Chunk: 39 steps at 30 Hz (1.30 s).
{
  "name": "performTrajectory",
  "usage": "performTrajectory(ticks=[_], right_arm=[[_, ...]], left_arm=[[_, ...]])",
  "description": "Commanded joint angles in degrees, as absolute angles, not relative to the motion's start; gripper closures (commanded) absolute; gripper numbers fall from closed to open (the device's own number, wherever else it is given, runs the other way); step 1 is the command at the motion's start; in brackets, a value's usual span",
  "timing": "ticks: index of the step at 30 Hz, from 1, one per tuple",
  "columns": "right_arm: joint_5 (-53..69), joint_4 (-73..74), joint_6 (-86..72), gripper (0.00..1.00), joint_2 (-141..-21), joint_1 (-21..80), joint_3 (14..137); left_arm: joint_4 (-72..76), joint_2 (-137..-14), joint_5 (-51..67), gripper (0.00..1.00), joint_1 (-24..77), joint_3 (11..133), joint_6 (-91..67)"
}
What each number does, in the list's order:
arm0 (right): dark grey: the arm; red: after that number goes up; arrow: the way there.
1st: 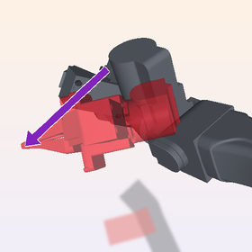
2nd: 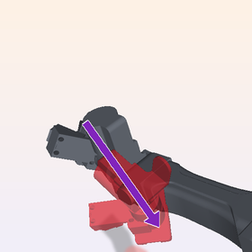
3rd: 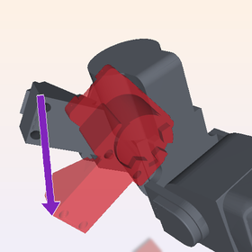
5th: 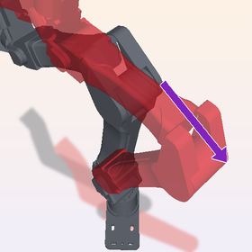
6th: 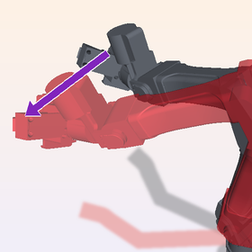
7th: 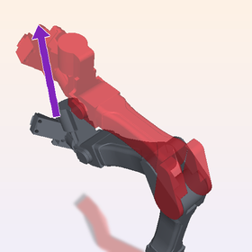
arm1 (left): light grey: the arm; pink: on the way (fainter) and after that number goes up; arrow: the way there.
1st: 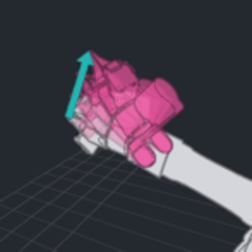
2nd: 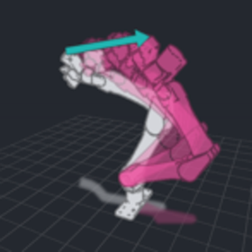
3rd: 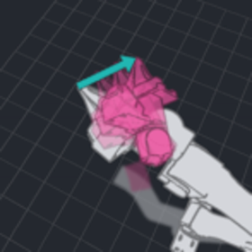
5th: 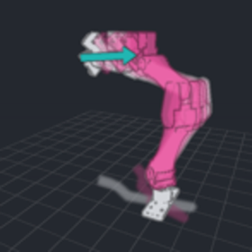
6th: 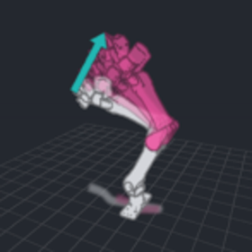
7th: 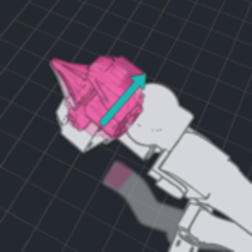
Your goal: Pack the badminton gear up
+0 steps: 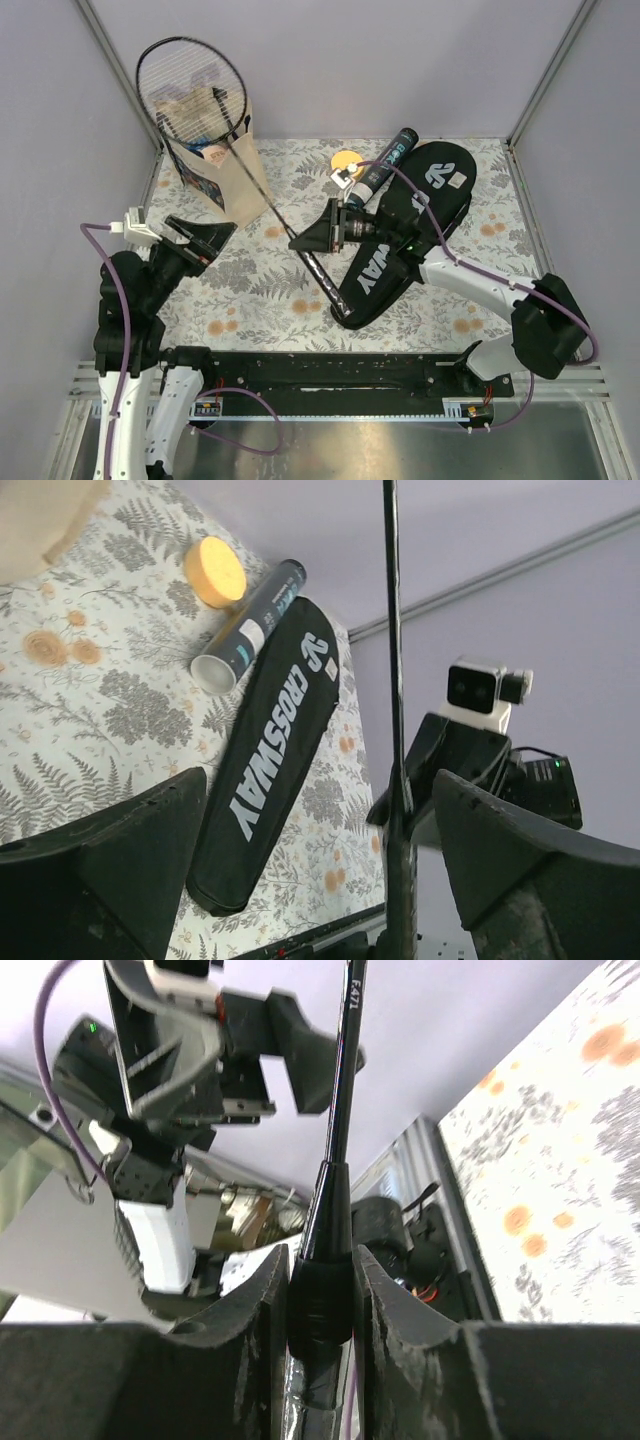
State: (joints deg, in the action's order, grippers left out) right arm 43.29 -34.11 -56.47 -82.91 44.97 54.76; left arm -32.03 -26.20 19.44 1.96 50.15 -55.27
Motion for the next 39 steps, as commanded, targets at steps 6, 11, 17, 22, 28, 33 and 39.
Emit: performTrajectory(ticks=[6,11,17,22,28,33,39], right_arm=[[28.0,-27.2,-53.4,1.0,-66.0,35.9,48.2],[11.0,-6.4,-45.5,1.0,-55.8,35.9,44.0],[-6.7,10.6,-44.5,1.0,-45.5,35.9,38.2],[-17.4,24.1,-48.4,1.0,-36.5,35.8,33.8],[-25.0,39.7,-55.7,1.0,-25.4,35.7,30.0],[-27.0,51.3,-61.3,1.0,-18.2,35.7,29.5],[-28.8,58.8,-63.5,1.0,-14.2,35.7,31.1]], left_arm=[[-21.4,-28.6,22.1,0.08,3.0,41.3,-50.2],[-20.3,-33.2,11.9,0.1,13.1,41.2,-47.1],[-18.1,-47.8,-10.7,0.12,38.2,46.4,-41.1],[-11.0,-61.8,-16.0,0.12,51.4,50.3,-35.7],[-6.1,-80.6,-18.4,0.14,63.5,58.4,-25.2],[-3.7,-91.2,-19.0,0.15,68.2,63.8,-19.7],[1.5,-98.8,-16.7,0.17,68.8,65.9,-16.8]])
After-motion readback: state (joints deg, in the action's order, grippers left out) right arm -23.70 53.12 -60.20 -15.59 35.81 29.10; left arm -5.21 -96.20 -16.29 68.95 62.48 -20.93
